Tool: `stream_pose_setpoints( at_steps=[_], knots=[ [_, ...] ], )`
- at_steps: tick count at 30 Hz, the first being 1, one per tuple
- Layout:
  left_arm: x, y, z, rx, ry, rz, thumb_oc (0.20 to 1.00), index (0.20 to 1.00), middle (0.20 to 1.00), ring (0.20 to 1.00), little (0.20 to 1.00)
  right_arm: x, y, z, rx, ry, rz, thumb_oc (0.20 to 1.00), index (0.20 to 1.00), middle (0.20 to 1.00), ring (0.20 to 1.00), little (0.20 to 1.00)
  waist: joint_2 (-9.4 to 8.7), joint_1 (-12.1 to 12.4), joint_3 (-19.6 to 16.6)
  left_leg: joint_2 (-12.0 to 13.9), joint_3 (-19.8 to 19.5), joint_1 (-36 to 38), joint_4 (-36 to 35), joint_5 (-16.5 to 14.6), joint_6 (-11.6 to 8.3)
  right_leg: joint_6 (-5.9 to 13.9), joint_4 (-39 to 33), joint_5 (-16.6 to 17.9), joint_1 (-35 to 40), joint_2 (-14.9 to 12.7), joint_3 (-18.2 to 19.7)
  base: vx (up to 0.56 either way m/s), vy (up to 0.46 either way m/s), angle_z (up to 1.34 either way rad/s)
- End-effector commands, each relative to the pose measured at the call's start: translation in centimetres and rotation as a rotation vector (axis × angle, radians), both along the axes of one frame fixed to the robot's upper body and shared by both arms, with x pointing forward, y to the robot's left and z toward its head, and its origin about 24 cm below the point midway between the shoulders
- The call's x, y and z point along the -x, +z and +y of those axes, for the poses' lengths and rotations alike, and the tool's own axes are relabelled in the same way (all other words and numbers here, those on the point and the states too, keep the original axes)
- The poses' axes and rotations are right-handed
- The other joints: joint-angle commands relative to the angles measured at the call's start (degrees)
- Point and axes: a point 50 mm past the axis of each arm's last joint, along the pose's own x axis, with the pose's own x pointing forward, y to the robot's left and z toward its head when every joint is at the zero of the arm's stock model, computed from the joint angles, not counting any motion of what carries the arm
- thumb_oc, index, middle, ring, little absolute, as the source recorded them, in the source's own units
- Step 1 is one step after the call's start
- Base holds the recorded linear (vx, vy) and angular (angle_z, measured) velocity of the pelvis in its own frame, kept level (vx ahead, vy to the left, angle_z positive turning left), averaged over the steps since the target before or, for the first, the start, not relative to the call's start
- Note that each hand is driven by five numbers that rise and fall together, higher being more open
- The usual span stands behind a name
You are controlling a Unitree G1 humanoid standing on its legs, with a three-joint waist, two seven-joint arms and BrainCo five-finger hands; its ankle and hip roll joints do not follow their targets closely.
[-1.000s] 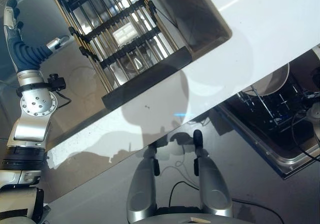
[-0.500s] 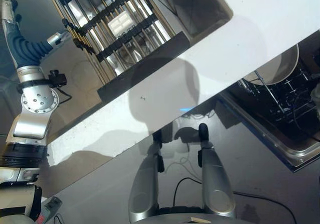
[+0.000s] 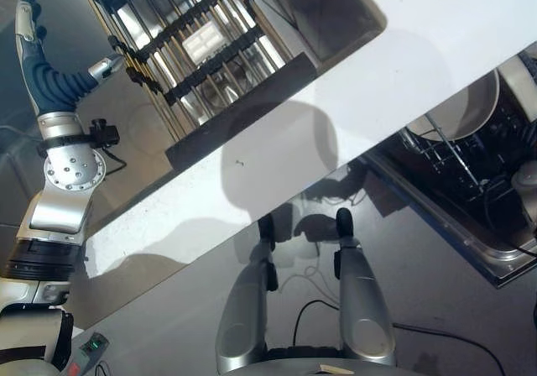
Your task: Pick up plates and place into dishwasher.
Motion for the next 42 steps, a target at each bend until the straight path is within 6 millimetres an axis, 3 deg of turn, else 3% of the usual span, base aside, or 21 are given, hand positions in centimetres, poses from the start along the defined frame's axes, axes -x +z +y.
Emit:
stream_pose_setpoints(
  at_steps=[1,8,11,17,21,30,37,42],
  knots=[
    [-0.3,-0.6,-0.6,0.093,-0.046,-0.043,1.0,1.0,1.0,1.0,1.0,0.3,0.2,-0.5,-0.009,-0.011,-0.018,1.0,1.0,1.0,1.0,1.0,0.04,-1.18,-0.57,2.57,1.89,1.33,3.12,-3.05,-2.72,-0.54,-6.25,4.03,1.03,-0.87,-0.64,0.0,0.041,-0.01],
    [-0.1,-1.6,-0.2,0.104,-0.05,-0.012,1.0,1.0,1.0,1.0,1.0,0.8,-1.4,-0.4,-0.028,0.004,0.019,1.0,1.0,1.0,1.0,1.0,-0.36,-1.4,-2.89,2.47,2.18,3.37,2.88,-3.84,-2.54,-0.6,-6.66,3.64,3.0,-0.81,-0.59,0.03,0.049,-0.01],
    [-0.1,-1.9,0.0,0.108,-0.048,0.005,1.0,1.0,1.0,1.0,1.0,0.9,-0.8,-0.2,-0.06,0.023,-0.074,1.0,1.0,1.0,1.0,1.0,-0.86,-1.5,-3.83,2.54,2.31,4.46,2.63,-4.3,-2.38,-0.55,-7.32,3.69,4.19,-0.81,-0.64,0.04,0.017,0.01],
    [0.6,-4.2,0.5,0.142,-0.034,0.045,1.0,1.0,1.0,1.0,1.0,1.0,0.7,3.4,-0.083,0.115,-0.317,1.0,1.0,1.0,1.0,1.0,-1.52,-2.84,-5.81,2.65,2.82,6.8,2.29,-5.22,-2.03,-0.65,-7.92,3.28,6.26,-0.25,0.17,0.05,0.073,-0.01],
    [1.4,-6.4,0.4,0.175,-0.023,0.08,1.0,1.0,1.0,1.0,1.0,2.4,0.4,4.9,-0.1,0.158,-0.41,1.0,1.0,1.0,1.0,1.0,-1.81,-3.73,-7.96,2.38,3.45,9.35,1.71,-5.95,-1.64,-0.71,-8.89,3.13,8.34,-0.06,0.88,0.09,0.124,-0.05],
    [3.0,-10.1,0.7,0.234,-0.002,0.172,1.0,1.0,1.0,1.0,1.0,5.8,-1.9,5.0,-0.188,0.098,-0.525,1.0,1.0,1.0,1.0,1.0,-2.55,-5.03,-13.57,1.9,4.67,14.57,1.75,-8.01,-0.87,-0.38,-10.3,2.84,13.45,-0.3,2.27,0.12,0.118,-0.07],
    [4.2,-13.0,0.3,0.281,0.003,0.258,1.0,1.0,1.0,1.0,1.0,7.7,-3.8,3.8,-0.252,0.022,-0.498,1.0,1.0,1.0,1.0,1.0,-1.01,-6.61,-15.72,0.32,5.3,16.15,5.37,-10.66,-0.21,0.04,-8.8,2.11,14.89,-2.06,4.07,0.13,0.195,-0.13],
    [3.7,-13.8,-1.1,0.328,-0.026,0.258,1.0,1.0,1.0,1.0,1.0,7.4,-4.0,3.4,-0.324,0.003,-0.516,1.0,1.0,1.0,1.0,1.0,1.98,-8.14,-13.54,-2.05,6.34,15.99,6.44,-11.64,0.4,1.35,-7.51,2.23,13.36,-4.8,6.23,-0.02,0.266,-0.16]
  ],
)
